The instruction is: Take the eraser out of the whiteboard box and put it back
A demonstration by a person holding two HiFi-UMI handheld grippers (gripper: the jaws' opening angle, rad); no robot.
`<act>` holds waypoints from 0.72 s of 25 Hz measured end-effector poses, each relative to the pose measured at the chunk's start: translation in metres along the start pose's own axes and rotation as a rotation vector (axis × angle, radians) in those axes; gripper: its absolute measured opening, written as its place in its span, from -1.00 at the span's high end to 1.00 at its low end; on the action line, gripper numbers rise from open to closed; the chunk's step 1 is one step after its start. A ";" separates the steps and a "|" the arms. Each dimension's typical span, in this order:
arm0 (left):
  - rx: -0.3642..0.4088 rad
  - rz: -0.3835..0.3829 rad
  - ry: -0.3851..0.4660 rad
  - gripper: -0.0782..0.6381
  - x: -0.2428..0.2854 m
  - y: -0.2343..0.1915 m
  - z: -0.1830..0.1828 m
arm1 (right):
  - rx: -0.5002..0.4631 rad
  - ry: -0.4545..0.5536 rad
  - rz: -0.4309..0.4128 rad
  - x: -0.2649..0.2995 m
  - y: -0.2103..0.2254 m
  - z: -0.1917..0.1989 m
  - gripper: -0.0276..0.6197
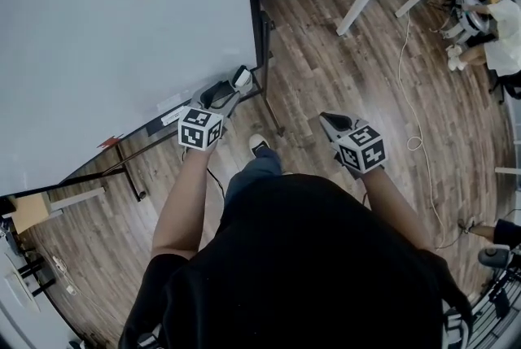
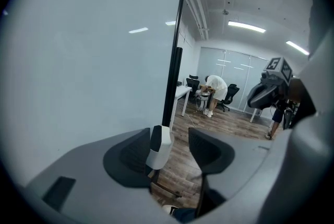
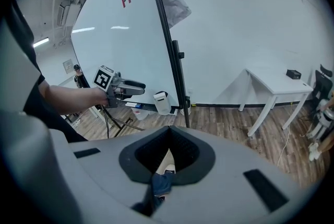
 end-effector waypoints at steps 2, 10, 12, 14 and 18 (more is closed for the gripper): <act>0.000 -0.006 0.008 0.15 -0.008 0.004 -0.001 | -0.010 0.013 -0.001 -0.003 -0.003 -0.003 0.93; 0.021 -0.026 0.040 0.15 -0.035 0.023 -0.009 | -0.043 0.064 -0.006 -0.021 -0.013 -0.013 0.93; 0.021 -0.026 0.053 0.15 -0.042 0.030 -0.010 | -0.050 0.072 -0.008 -0.025 -0.016 -0.013 0.93; 0.020 -0.027 0.060 0.15 -0.048 0.037 -0.008 | -0.055 0.078 -0.010 -0.029 -0.018 -0.012 0.93; 0.014 -0.034 0.056 0.15 -0.060 0.049 0.001 | -0.070 0.085 -0.019 -0.035 -0.025 -0.011 0.93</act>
Point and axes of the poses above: the fingertips, and each gripper's own axes: x forward along the fingers, y to its right, z out of its underside, the point moved 4 cm from there along -x, backward along the fingers, and after that the axes turned 2 degrees about y, right-handed, at the moved point
